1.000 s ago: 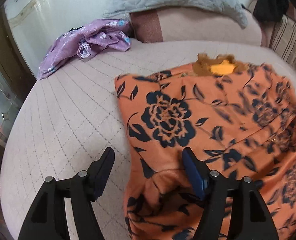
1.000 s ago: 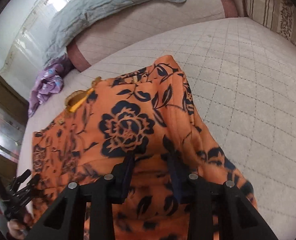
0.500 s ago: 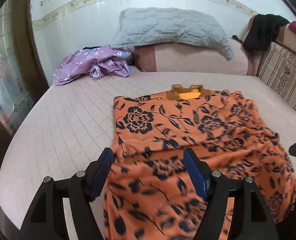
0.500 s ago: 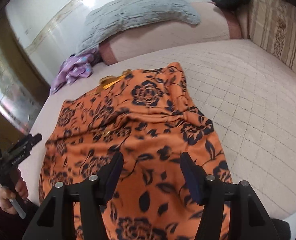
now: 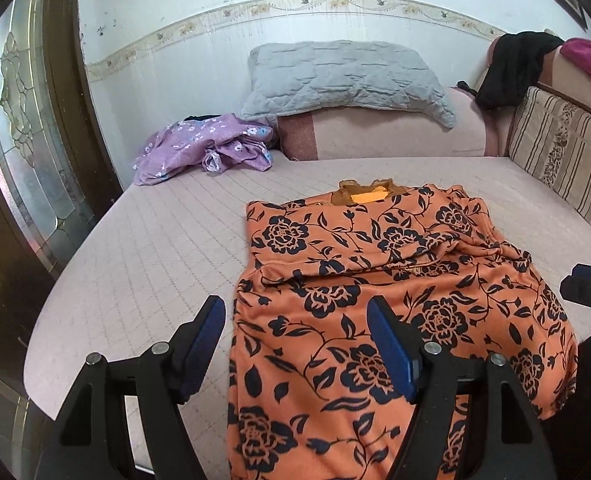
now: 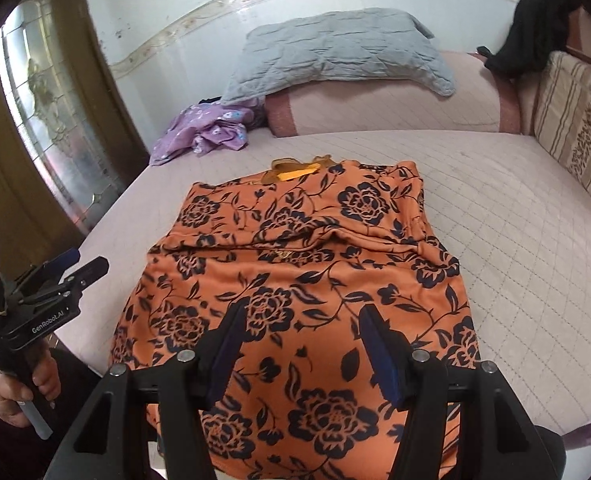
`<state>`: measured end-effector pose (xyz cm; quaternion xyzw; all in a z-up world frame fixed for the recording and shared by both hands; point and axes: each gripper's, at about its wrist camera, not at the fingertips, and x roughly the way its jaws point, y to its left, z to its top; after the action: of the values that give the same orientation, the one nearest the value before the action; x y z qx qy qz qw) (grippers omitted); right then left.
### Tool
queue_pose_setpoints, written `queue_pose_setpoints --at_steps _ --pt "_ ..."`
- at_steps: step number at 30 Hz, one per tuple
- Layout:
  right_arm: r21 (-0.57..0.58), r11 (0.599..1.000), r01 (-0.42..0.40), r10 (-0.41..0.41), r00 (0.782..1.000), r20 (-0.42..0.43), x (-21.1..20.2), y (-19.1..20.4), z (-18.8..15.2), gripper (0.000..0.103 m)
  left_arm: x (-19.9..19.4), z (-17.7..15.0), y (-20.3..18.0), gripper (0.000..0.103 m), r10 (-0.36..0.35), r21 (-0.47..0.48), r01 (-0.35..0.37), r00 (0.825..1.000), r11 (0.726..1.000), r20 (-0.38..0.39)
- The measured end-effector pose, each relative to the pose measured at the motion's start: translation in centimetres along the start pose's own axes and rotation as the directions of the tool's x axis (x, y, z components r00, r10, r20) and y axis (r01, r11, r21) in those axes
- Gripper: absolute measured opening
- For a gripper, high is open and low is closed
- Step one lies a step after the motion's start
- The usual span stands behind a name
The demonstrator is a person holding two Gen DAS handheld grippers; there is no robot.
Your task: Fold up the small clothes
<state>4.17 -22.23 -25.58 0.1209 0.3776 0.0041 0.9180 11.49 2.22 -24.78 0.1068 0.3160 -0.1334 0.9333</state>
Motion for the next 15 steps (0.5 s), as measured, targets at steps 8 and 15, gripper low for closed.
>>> queue_pose_setpoints --at_steps 8,15 --pt "-0.01 1.0 -0.014 0.014 1.0 -0.003 -1.1 0.6 -0.9 0.063 -1.7 -0.6 0.3 0.074 0.023 0.01 -0.023 1.0 1.0 0.001" --pt "-0.011 1.0 0.003 -0.003 0.999 -0.034 -0.9 0.9 -1.2 0.063 -1.2 -0.1 -1.2 0.074 0.043 0.042 -0.041 0.998 0.998 -0.047"
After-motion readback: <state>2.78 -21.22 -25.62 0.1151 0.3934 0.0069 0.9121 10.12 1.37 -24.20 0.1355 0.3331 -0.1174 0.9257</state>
